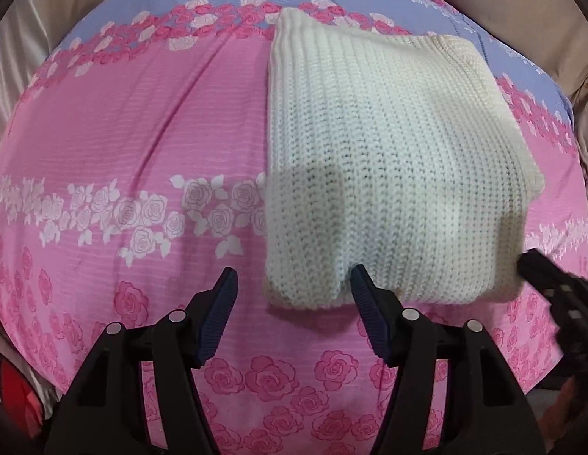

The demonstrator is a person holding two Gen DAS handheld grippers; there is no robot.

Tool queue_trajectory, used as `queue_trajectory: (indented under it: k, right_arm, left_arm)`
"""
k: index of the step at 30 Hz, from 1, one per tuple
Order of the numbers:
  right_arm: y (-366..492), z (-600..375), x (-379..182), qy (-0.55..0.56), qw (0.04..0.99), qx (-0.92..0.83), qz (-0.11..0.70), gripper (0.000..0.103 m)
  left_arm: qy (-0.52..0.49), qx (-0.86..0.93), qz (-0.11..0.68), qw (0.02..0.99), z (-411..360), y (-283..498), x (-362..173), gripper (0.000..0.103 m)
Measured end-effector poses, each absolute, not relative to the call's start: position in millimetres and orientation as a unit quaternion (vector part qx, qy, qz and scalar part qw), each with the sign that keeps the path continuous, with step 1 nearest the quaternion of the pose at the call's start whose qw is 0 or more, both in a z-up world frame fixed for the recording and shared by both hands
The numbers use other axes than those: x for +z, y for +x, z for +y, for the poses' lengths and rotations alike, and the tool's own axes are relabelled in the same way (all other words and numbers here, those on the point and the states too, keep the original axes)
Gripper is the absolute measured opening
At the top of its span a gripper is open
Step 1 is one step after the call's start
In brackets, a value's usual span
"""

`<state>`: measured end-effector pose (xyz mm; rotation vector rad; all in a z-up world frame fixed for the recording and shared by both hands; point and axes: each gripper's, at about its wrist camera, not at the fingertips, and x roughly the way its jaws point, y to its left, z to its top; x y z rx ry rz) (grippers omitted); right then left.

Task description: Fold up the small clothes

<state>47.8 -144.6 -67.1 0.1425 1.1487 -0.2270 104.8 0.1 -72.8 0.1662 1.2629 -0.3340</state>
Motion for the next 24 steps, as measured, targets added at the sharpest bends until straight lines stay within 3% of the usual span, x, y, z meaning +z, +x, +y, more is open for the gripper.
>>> queue_trajectory:
  k: [2, 5, 10, 14, 18, 24]
  right_arm:
    - [54.0, -152.6, -95.7, 0.063, 0.804, -0.127, 0.577, 0.010]
    - [40.7, -159.7, -80.2, 0.108, 0.811, -0.136, 0.559, 0.009]
    - [20.5, -145.4, -41.0, 0.068, 0.840, -0.160, 0.513, 0.018]
    - [7.2, -138.9, -34.6, 0.078, 0.846, -0.169, 0.499, 0.018]
    - [-6.5, -129.5, -36.2, 0.081, 0.846, -0.186, 0.492, 0.027]
    - [-11.4, -123.6, -38.0, 0.077, 0.848, -0.191, 0.489, 0.032]
  left_arm:
    - [0.087, -0.155, 0.579, 0.795, -2.2, 100.3, -67.6, 0.060]
    - [0.106, -0.155, 0.557, 0.809, -5.0, 91.1, -52.8, 0.060]
    - [0.106, -0.154, 0.529, 0.828, -7.0, 83.2, -34.5, 0.061]
    - [0.116, -0.151, 0.511, 0.838, -10.6, 77.4, -26.1, 0.062]
    - [0.108, -0.149, 0.507, 0.842, -8.9, 72.6, -24.0, 0.064]
    - [0.117, -0.142, 0.507, 0.842, -8.6, 58.5, -31.0, 0.064]
